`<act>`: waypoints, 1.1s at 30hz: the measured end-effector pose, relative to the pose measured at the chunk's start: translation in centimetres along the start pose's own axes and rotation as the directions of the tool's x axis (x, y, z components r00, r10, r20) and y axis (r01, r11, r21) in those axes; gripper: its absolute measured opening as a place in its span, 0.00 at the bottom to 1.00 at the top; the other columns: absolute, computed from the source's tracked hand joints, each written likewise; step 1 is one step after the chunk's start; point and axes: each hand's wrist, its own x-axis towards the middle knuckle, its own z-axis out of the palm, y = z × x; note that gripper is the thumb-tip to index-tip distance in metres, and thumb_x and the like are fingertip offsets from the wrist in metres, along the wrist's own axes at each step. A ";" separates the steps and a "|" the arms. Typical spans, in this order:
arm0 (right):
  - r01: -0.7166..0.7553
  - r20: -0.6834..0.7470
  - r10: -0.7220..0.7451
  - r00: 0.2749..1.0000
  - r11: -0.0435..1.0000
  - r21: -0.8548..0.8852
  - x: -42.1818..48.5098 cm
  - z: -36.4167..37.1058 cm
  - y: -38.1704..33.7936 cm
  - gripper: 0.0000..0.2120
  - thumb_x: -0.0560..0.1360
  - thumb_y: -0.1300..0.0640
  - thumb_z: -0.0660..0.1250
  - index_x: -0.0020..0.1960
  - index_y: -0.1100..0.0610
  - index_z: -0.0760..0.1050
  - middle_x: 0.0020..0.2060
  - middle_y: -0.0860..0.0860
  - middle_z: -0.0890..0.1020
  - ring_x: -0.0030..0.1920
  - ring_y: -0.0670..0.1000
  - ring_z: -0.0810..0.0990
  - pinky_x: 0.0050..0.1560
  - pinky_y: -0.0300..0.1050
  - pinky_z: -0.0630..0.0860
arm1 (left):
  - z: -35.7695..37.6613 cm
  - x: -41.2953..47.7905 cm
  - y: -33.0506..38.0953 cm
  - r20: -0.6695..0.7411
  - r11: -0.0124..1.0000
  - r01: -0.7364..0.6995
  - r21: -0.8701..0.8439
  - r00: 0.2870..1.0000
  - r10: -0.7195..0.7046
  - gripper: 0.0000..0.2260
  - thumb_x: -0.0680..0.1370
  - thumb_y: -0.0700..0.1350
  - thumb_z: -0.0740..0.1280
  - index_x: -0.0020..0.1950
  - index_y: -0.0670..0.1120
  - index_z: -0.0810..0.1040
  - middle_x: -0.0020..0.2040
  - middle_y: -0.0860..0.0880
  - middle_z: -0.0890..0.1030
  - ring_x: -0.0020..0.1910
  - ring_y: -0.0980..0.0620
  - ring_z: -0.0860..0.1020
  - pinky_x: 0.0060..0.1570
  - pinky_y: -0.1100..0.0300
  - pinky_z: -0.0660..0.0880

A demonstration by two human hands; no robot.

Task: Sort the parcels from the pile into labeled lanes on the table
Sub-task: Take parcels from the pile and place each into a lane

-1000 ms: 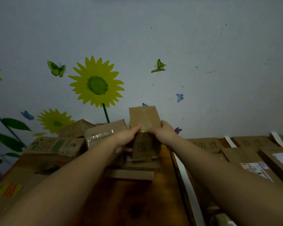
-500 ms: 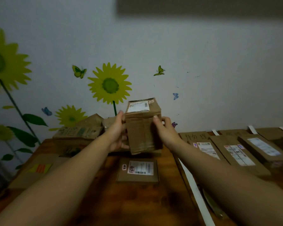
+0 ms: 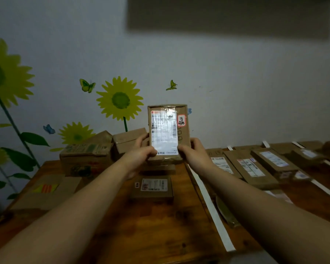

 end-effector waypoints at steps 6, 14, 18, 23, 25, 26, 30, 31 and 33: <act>0.001 -0.064 -0.001 0.998 1.000 0.003 -2.5 -6.0 0.5 0.17 0.76 0.57 0.67 0.60 0.52 0.65 0.56 0.51 0.78 0.54 0.51 0.80 0.52 0.48 0.81 | 5.6 -0.1 -0.4 0.094 0.994 -0.106 -0.012 0.990 0.106 0.31 0.72 0.29 0.65 0.67 0.56 0.64 0.70 0.48 0.70 0.66 0.45 0.72 0.48 0.52 0.79; -0.035 -0.251 0.017 0.968 0.997 -0.065 -7.5 -21.1 4.6 0.19 0.77 0.52 0.65 0.67 0.53 0.68 0.57 0.49 0.79 0.55 0.51 0.79 0.55 0.49 0.78 | 22.4 -0.9 -1.6 0.240 0.994 -0.083 0.078 0.969 0.062 0.29 0.76 0.34 0.65 0.72 0.53 0.61 0.65 0.49 0.74 0.58 0.48 0.76 0.46 0.56 0.79; -0.045 -0.288 -0.001 0.958 0.987 -0.155 -10.5 -30.6 7.7 0.19 0.79 0.52 0.63 0.68 0.53 0.69 0.61 0.50 0.78 0.60 0.51 0.77 0.59 0.49 0.76 | 32.9 -1.7 -3.6 0.271 0.987 -0.031 0.155 0.963 -0.012 0.27 0.77 0.36 0.65 0.73 0.48 0.61 0.65 0.45 0.75 0.55 0.48 0.78 0.51 0.53 0.78; -0.048 -0.317 0.001 0.948 0.989 -0.141 -14.1 -40.3 11.6 0.12 0.80 0.52 0.62 0.63 0.47 0.70 0.54 0.41 0.78 0.59 0.45 0.76 0.48 0.35 0.74 | 44.3 -2.4 -6.1 0.382 0.974 0.037 0.221 0.916 -0.121 0.23 0.78 0.37 0.62 0.72 0.49 0.63 0.62 0.45 0.77 0.50 0.48 0.80 0.44 0.52 0.81; -0.064 -0.353 0.009 0.936 0.988 -0.144 -15.3 -43.4 12.4 0.09 0.80 0.53 0.61 0.59 0.44 0.68 0.49 0.36 0.75 0.60 0.46 0.75 0.50 0.36 0.73 | 47.8 -2.6 -6.6 0.420 0.961 0.033 0.274 0.895 -0.150 0.24 0.79 0.40 0.62 0.73 0.52 0.61 0.64 0.47 0.76 0.49 0.49 0.80 0.40 0.54 0.80; -0.067 -0.369 0.005 0.929 0.986 -0.155 -15.7 -44.7 12.8 0.11 0.80 0.53 0.62 0.61 0.44 0.66 0.51 0.37 0.74 0.62 0.47 0.74 0.54 0.39 0.73 | 49.3 -2.6 -6.8 0.432 0.955 0.022 0.297 0.888 -0.155 0.25 0.79 0.41 0.62 0.74 0.53 0.60 0.64 0.47 0.76 0.49 0.51 0.79 0.39 0.56 0.78; -0.140 -0.383 -0.022 0.923 0.910 -0.390 -16.0 -48.8 14.9 0.40 0.77 0.51 0.67 0.77 0.43 0.44 0.71 0.48 0.62 0.70 0.50 0.65 0.64 0.46 0.66 | 54.2 -1.5 -7.8 0.478 0.934 -0.035 0.355 0.865 -0.150 0.28 0.79 0.41 0.61 0.75 0.56 0.56 0.67 0.49 0.73 0.57 0.49 0.76 0.49 0.52 0.78; -0.158 -0.341 -0.008 0.940 0.876 -0.456 -15.8 -49.7 15.5 0.42 0.75 0.48 0.69 0.77 0.41 0.43 0.72 0.49 0.58 0.70 0.52 0.64 0.64 0.46 0.66 | 55.1 -1.0 -8.1 0.485 0.929 -0.040 0.368 0.861 -0.155 0.28 0.79 0.40 0.61 0.75 0.56 0.56 0.68 0.49 0.73 0.60 0.48 0.75 0.53 0.50 0.78; -0.174 -0.254 0.035 0.967 0.814 -0.554 -15.0 -51.5 16.7 0.42 0.72 0.45 0.71 0.76 0.40 0.47 0.73 0.50 0.54 0.71 0.54 0.62 0.68 0.47 0.65 | 56.8 0.7 -8.6 0.497 0.916 -0.058 0.397 0.853 -0.161 0.27 0.79 0.41 0.62 0.75 0.56 0.57 0.68 0.49 0.74 0.62 0.47 0.75 0.57 0.47 0.77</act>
